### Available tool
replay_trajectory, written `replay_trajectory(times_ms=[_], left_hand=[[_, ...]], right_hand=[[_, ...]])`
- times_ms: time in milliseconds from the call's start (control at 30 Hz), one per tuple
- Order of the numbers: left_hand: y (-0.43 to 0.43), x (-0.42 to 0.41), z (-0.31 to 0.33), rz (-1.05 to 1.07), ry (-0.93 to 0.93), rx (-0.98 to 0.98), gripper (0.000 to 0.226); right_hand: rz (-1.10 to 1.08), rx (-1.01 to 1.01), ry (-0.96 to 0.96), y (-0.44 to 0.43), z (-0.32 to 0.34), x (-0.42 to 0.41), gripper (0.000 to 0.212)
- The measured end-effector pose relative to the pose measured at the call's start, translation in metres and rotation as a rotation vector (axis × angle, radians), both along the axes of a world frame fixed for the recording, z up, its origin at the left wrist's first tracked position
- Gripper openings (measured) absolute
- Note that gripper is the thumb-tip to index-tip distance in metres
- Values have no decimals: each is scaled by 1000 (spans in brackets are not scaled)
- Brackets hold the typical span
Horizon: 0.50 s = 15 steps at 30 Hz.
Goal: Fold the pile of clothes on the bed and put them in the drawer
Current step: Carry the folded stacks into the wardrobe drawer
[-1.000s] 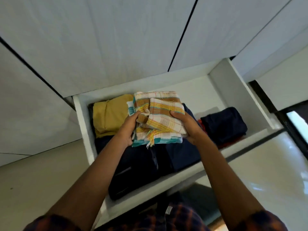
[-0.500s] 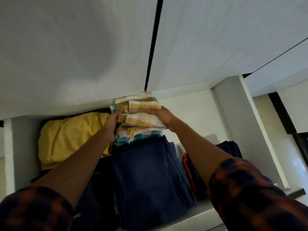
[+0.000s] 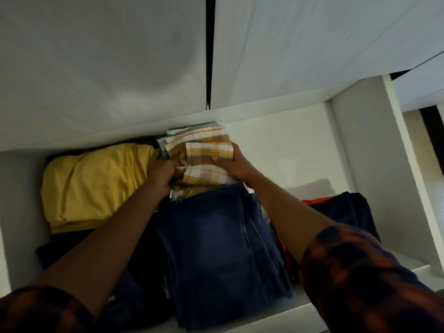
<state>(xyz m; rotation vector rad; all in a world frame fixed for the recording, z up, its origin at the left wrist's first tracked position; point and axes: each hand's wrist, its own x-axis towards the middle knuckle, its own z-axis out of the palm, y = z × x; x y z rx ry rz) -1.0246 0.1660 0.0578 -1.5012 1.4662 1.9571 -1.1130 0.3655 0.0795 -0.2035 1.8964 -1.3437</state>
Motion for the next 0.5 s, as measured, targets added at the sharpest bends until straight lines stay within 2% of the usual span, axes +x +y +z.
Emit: replay_trajectory(times_ms=[100, 200, 267, 367, 500], left_hand=[[3, 12, 20, -103, 117, -85, 41], [0, 36, 39, -123, 152, -65, 35], [-2, 54, 52, -114, 119, -130, 30], [3, 89, 69, -131, 143, -225, 23], [14, 147, 87, -257, 297, -416, 20]], right_hand=[[50, 58, 59, 0, -8, -5, 29], [101, 209, 40, 0, -2, -8, 44], [88, 315, 48, 5, 6, -7, 49], [22, 498, 227, 24, 27, 8, 47], [-254, 364, 355, 54, 79, 73, 27]])
